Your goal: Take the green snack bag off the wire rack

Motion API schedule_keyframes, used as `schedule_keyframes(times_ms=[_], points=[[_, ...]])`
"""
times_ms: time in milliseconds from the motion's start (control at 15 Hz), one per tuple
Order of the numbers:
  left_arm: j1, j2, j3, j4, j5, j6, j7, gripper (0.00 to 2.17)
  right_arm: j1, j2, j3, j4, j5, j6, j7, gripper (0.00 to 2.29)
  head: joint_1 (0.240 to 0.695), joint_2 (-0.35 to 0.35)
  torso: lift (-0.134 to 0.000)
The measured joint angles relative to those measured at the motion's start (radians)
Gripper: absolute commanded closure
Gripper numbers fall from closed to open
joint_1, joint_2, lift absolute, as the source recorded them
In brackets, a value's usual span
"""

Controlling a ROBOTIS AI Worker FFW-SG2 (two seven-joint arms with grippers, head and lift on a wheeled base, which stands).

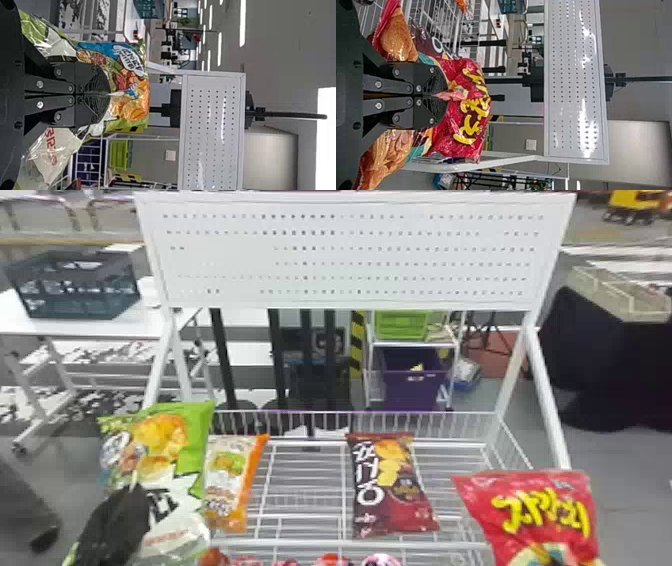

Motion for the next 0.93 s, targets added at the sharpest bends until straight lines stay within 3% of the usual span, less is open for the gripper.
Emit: schedule_keyframes(times_ms=[933], points=[[0.043,-0.015,0.016,0.000,0.000,-0.057,-0.007,1.74,0.019,0.001,-0.002,-0.022,0.003,-0.008,0.001,2.18,0.499,0.000,0.000]])
